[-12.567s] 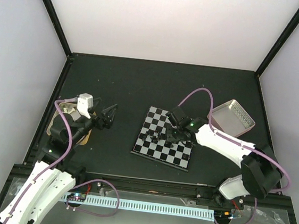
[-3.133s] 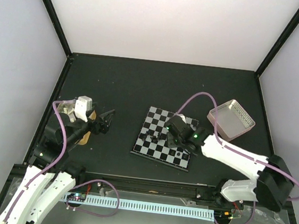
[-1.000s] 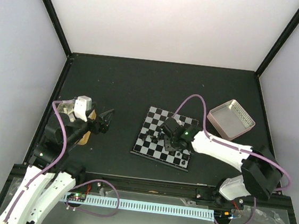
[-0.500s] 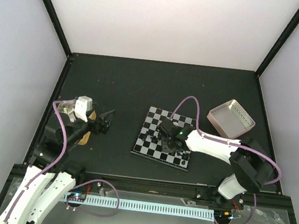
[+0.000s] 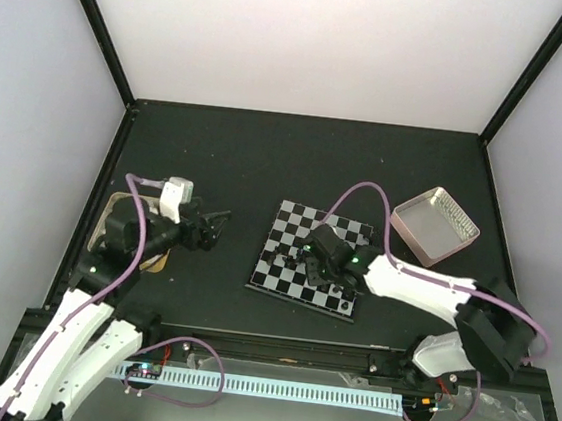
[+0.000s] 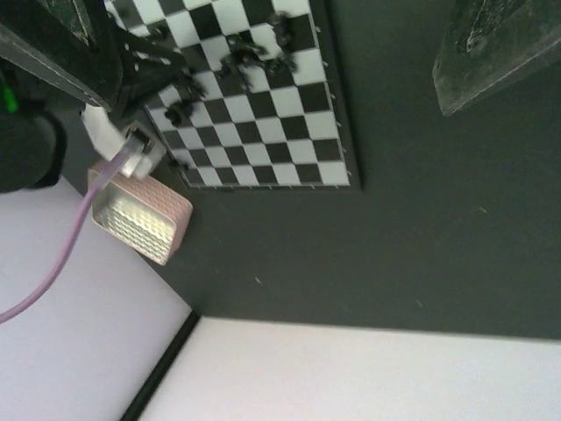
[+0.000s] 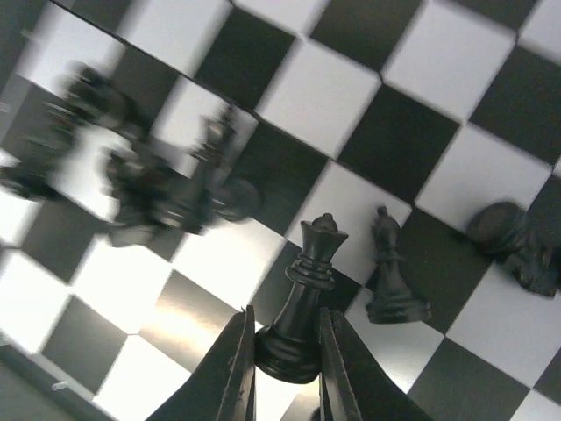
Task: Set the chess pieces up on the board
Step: Pick up the chess piece from the chessboard, then place the chess piece on the chessboard.
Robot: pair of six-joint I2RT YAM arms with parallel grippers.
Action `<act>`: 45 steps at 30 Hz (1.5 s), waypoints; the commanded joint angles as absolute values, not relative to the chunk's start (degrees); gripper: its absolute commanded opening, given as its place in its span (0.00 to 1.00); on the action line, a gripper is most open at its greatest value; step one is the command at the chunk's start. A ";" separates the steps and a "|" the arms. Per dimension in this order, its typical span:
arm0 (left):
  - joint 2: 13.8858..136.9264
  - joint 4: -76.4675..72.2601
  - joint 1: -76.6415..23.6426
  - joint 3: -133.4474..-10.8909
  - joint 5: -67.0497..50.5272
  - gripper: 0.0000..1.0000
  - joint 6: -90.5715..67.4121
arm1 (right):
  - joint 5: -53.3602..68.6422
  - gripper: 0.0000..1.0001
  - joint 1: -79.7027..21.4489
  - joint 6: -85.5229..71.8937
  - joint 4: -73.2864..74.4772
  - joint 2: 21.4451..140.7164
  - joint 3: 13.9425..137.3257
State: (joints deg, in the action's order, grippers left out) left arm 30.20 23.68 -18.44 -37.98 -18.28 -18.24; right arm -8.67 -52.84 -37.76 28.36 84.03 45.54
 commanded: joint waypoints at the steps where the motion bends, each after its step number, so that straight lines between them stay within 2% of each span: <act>1: 35.94 20.04 -18.24 -38.42 -28.56 0.99 -23.97 | -6.47 0.07 -52.65 -25.64 15.24 74.60 43.04; 6: 40.98 14.58 -18.73 -38.45 -39.43 0.99 -30.76 | 6.31 0.07 -52.65 -15.24 0.81 64.93 37.83; 11: 46.20 9.70 -20.66 -38.55 -51.80 0.97 -35.60 | 22.38 0.10 -52.65 -7.69 -5.62 60.92 36.60; 16: 49.40 6.50 -23.72 -38.53 -56.20 0.81 -37.86 | 32.36 0.10 -52.64 -3.15 -7.59 59.51 36.69; 19: 50.78 4.97 -25.50 -38.70 -57.82 0.75 -38.66 | 33.90 0.11 -52.60 -1.18 -6.52 59.90 37.44; 22: 52.02 5.54 -26.76 -39.21 -58.63 0.62 -38.08 | 34.77 0.11 -52.65 0.13 -5.20 60.60 38.32; 27: 53.24 9.23 -28.17 -40.09 -58.87 0.48 -34.96 | 34.71 0.10 -52.66 0.88 -4.58 61.17 38.67; 33: 53.55 17.55 -28.99 -42.00 -57.64 0.37 -28.18 | 35.01 0.11 -52.60 1.18 -4.08 61.72 38.82; 40: 54.86 17.59 -31.77 -41.98 -58.45 0.32 -27.03 | 34.83 0.11 -52.65 1.77 -2.61 63.11 39.45; 45: 55.36 18.52 -32.51 -42.51 -58.32 0.16 -26.04 | 34.84 0.11 -52.60 1.57 -2.31 63.57 39.64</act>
